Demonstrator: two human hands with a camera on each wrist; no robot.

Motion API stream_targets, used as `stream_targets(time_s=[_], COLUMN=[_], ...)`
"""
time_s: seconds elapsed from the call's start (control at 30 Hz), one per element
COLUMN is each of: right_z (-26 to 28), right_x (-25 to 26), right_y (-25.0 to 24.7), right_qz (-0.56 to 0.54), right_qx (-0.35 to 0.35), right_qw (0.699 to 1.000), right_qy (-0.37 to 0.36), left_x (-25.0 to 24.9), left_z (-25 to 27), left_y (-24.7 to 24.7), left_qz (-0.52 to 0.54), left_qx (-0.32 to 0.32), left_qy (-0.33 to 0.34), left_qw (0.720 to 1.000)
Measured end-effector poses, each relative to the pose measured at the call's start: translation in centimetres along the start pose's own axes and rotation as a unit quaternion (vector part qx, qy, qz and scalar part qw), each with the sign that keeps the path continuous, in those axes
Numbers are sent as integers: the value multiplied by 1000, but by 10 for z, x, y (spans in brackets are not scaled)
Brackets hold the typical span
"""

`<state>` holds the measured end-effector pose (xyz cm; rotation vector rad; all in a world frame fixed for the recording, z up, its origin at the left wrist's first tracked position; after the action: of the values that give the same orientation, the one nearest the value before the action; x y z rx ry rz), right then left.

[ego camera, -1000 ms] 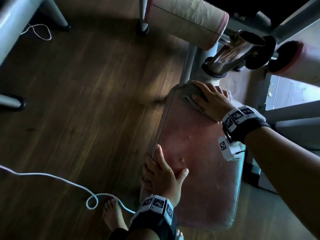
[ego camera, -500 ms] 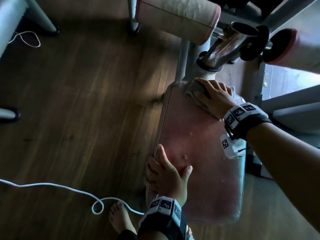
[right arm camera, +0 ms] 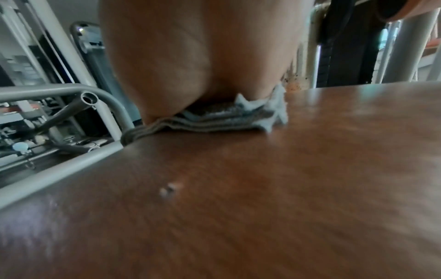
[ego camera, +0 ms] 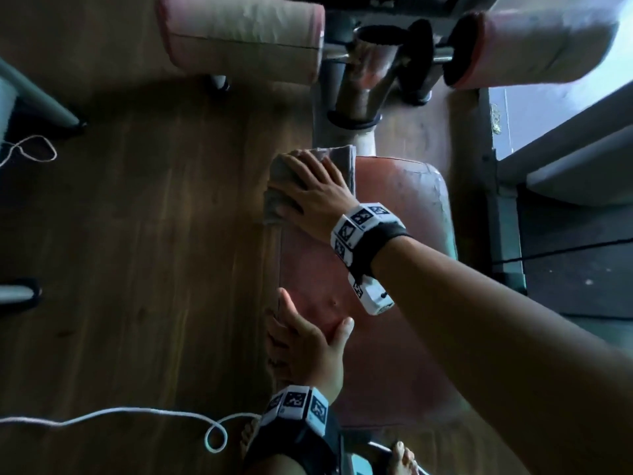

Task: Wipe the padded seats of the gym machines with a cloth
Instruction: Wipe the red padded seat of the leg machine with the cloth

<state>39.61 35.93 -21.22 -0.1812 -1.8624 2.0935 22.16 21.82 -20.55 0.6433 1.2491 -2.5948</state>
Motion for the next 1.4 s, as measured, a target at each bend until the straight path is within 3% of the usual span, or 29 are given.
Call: stream_targets(time_s=[0.1, 0.3, 0.4, 0.47, 0.53, 0.7, 0.83, 1.13, 1.4], right_z=[18, 92, 132, 156, 181, 224, 210, 103, 157], right_x=[-30, -126, -155, -164, -163, -153, -160, -198, -171], right_y=[-3, -4, 6, 12, 16, 14, 8, -2, 12], right_qz=[-11, -64, -179, -322, -384, -429, -423, -352, -403], right_qx=[-6, -42, -47, -29, 10, 8, 29, 60, 41], right_qw=[999, 969, 924, 862, 819, 792, 796, 830, 821], right_qy=[31, 235, 335, 391, 427, 434, 432, 429, 404], left_x=[2, 7, 7, 8, 8, 12, 13, 11, 14], left_z=[-2, -6, -8, -9, -10, -14, -15, -13, -14], left_y=[3, 8, 9, 10, 10, 13, 15, 14, 14], left_qz=[4, 31, 53, 47, 29, 59, 81, 91, 65], left_qx=[-17, -61, -76, -94, -106, -96, -95, -75, -101], left_qy=[0, 30, 58, 60, 56, 67, 69, 63, 83], left_qw=[1000, 997, 994, 993, 992, 991, 990, 991, 989])
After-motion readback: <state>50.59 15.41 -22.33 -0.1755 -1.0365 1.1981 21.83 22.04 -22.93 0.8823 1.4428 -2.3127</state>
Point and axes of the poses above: each hand's wrist, its own z-axis away from the middle knuckle, its own y-axis out of the palm, x = y × z, the point moved 4 cm from there along -z, towards the middle knuckle, and after that the axes turned 13 degrees about y, right-handed, at the moved point
